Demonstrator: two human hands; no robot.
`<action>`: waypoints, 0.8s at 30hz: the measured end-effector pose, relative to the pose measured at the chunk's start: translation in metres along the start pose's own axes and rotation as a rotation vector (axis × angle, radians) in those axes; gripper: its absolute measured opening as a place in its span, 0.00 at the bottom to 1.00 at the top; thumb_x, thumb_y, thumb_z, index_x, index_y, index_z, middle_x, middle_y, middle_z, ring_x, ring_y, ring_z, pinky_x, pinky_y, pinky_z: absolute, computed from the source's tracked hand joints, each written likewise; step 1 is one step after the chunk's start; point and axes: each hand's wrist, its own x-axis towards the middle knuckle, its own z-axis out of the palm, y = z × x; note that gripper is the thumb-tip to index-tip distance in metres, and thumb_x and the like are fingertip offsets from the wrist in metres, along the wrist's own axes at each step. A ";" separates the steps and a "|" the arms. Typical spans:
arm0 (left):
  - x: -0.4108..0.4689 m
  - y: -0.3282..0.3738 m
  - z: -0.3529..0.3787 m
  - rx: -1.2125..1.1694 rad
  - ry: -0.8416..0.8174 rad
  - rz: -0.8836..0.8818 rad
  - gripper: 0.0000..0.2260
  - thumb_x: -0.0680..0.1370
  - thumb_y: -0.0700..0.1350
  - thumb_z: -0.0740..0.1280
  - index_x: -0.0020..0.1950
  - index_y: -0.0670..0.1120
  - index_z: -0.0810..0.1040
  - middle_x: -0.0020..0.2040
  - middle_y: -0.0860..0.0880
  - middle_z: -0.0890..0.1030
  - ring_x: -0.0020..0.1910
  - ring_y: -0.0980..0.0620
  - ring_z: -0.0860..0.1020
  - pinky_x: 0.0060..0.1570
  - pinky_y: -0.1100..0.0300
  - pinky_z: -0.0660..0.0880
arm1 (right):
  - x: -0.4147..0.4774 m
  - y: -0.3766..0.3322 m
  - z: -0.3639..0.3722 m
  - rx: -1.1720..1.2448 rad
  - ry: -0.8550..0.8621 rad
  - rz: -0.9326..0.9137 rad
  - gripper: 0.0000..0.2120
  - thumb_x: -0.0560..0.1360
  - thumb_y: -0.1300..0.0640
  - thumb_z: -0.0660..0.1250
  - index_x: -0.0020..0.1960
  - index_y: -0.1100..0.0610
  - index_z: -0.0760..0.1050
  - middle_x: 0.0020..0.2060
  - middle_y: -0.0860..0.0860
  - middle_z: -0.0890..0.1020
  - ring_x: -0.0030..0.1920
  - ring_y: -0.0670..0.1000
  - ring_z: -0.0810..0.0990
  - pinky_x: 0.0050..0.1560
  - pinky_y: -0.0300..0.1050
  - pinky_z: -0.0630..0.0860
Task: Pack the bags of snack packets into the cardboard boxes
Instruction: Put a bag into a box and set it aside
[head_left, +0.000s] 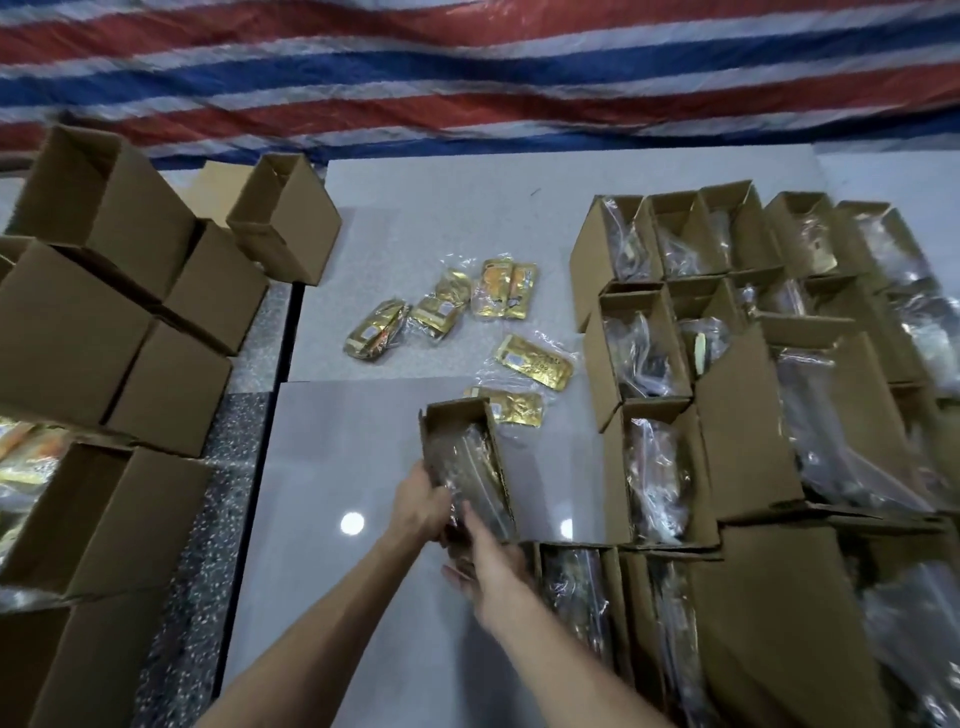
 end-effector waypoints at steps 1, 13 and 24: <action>0.003 0.003 0.001 0.031 -0.023 0.024 0.14 0.73 0.37 0.60 0.58 0.41 0.74 0.49 0.37 0.82 0.45 0.34 0.82 0.44 0.42 0.81 | -0.002 0.000 0.000 0.008 -0.041 0.013 0.24 0.67 0.47 0.80 0.54 0.62 0.79 0.45 0.59 0.85 0.39 0.55 0.81 0.40 0.50 0.84; 0.023 0.038 0.041 0.046 -0.221 0.125 0.12 0.79 0.39 0.62 0.61 0.40 0.77 0.56 0.39 0.82 0.56 0.39 0.79 0.57 0.46 0.78 | -0.009 0.023 -0.010 -0.195 0.027 -0.217 0.24 0.75 0.33 0.63 0.49 0.54 0.81 0.45 0.50 0.86 0.45 0.51 0.85 0.39 0.43 0.79; 0.021 0.060 0.087 0.064 -0.390 0.123 0.13 0.81 0.40 0.58 0.66 0.42 0.71 0.52 0.38 0.80 0.39 0.42 0.78 0.42 0.44 0.80 | -0.009 0.031 -0.039 -0.302 0.116 -0.403 0.25 0.79 0.39 0.61 0.44 0.60 0.81 0.42 0.58 0.85 0.43 0.50 0.83 0.56 0.51 0.79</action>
